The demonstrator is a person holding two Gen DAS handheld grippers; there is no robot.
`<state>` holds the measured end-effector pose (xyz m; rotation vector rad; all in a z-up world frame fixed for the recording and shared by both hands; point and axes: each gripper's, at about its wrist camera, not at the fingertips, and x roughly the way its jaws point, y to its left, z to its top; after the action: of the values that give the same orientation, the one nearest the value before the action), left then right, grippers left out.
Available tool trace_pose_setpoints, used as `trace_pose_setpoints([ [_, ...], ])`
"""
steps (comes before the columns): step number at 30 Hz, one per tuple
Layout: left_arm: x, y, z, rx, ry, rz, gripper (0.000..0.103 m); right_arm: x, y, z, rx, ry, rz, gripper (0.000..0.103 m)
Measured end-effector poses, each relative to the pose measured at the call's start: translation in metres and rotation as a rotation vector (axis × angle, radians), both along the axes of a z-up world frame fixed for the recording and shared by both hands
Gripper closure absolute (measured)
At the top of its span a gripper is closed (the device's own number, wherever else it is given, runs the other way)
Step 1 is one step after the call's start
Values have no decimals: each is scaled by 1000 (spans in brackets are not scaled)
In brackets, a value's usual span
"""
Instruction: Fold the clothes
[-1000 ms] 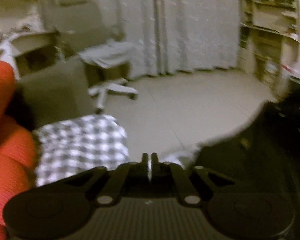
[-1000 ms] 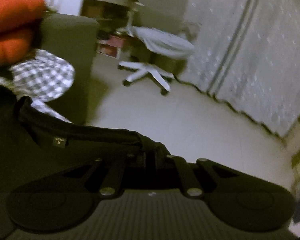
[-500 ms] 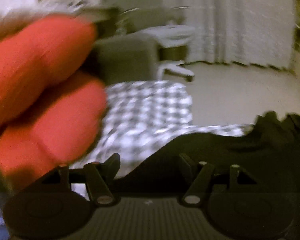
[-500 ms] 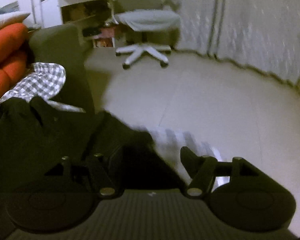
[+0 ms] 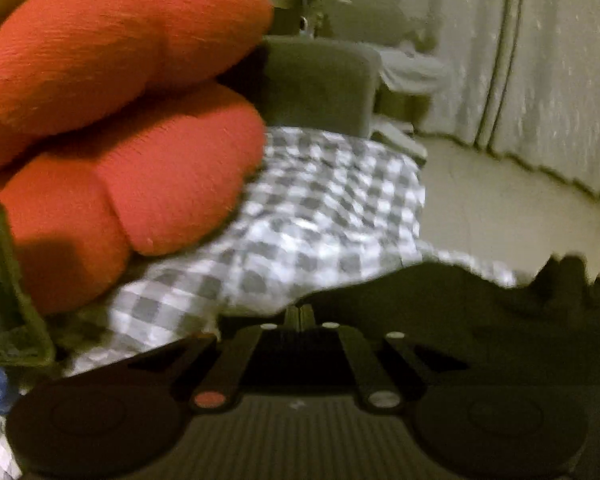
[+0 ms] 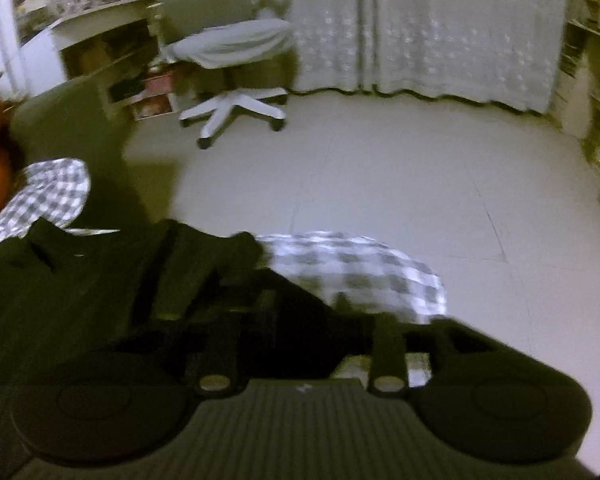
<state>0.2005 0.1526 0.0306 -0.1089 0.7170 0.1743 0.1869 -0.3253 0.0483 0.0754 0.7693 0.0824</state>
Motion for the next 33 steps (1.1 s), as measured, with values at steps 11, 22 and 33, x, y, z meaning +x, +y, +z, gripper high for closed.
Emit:
trace_pose_setpoints([
  [11,5,-15,-15,53,32,-15,103,-2,-2,-2,-88,-8,-29,98],
  [22,22,5,7,194,-35,80,103,-5,-34,11,-266,-138,-215,98],
  [33,10,19,8,44,-1,16,87,17,-25,-18,-277,-60,-189,97],
])
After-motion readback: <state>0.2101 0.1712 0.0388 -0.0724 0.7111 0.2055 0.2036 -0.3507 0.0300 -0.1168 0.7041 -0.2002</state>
